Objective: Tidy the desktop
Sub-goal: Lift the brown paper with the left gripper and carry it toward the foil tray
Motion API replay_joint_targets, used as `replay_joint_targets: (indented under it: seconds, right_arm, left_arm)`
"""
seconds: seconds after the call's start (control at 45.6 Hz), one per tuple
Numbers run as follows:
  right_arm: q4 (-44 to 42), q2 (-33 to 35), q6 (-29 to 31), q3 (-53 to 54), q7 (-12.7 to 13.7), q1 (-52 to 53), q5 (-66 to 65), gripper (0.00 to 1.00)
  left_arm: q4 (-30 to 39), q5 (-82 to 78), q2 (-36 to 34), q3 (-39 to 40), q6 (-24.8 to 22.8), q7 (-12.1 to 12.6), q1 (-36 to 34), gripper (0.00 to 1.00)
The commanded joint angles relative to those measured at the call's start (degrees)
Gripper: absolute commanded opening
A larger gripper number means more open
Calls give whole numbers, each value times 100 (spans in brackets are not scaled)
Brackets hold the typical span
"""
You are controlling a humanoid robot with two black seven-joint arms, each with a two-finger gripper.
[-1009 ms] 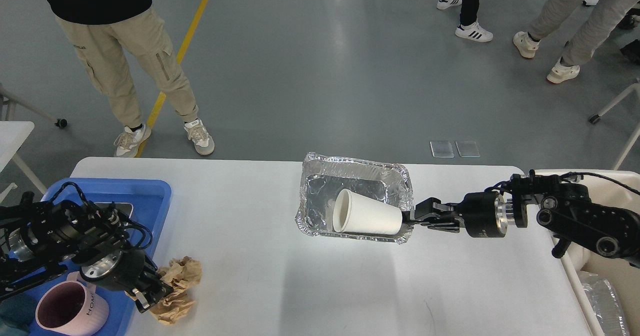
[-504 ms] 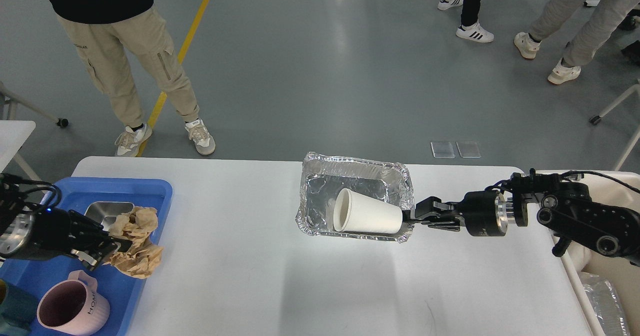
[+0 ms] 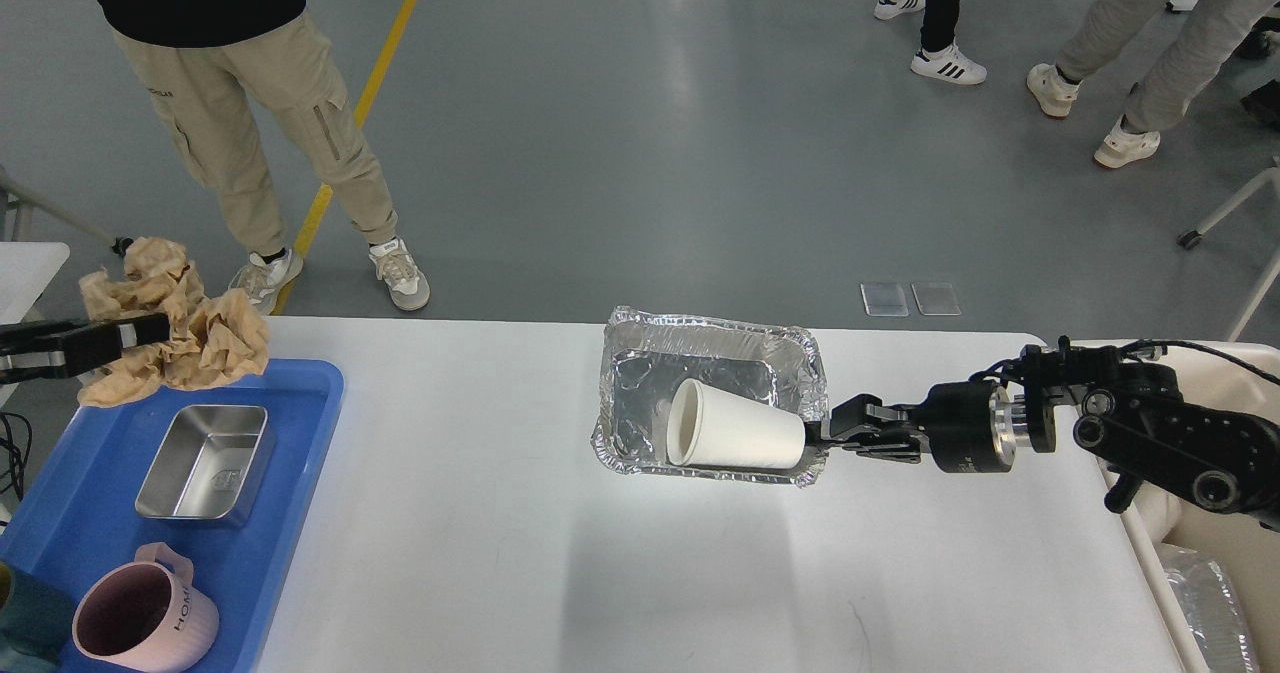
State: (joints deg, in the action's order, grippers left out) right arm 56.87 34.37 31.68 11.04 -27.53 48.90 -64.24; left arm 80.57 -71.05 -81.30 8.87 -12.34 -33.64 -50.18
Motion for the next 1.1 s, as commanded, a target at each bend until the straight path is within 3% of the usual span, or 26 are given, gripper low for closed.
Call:
replay_joint_targets:
  seconds: [0.0,0.153,0.307,0.57,0.789,0.965,1.074]
  right_arm:
    - [0,-18,-4,-102,2,23,-1,0]
    - [0,-44,-4,-137,-7,14,-1,0]
    - [0,-35,-4,-137,-7,23,-1,0]
    - [8,-18,4,-137,2,67,-1,0]
    - [17,26,4,-146,-7,84,-1,0]
    - [35,17,4,-146,2,128,-1,0]
    - [96,26,-4,-155,2,146,-1,0]
  left_arm:
    - [29,661,-290,18,-14,76,-27,0]
    - [380,1347,-826,62,-190,243,-53,1]
    - [732,1848,-1327,36,-322,674,-53,1]
    - [802,2104,-1890,18,-471,604,-53,1]
    - [566,1885,-1522,-61,-384,577,-27,1]
    - [135,-108,-784,97,-392,569,-167,1]
    - [108,-1225,-405,185,-498,577,-615,1]
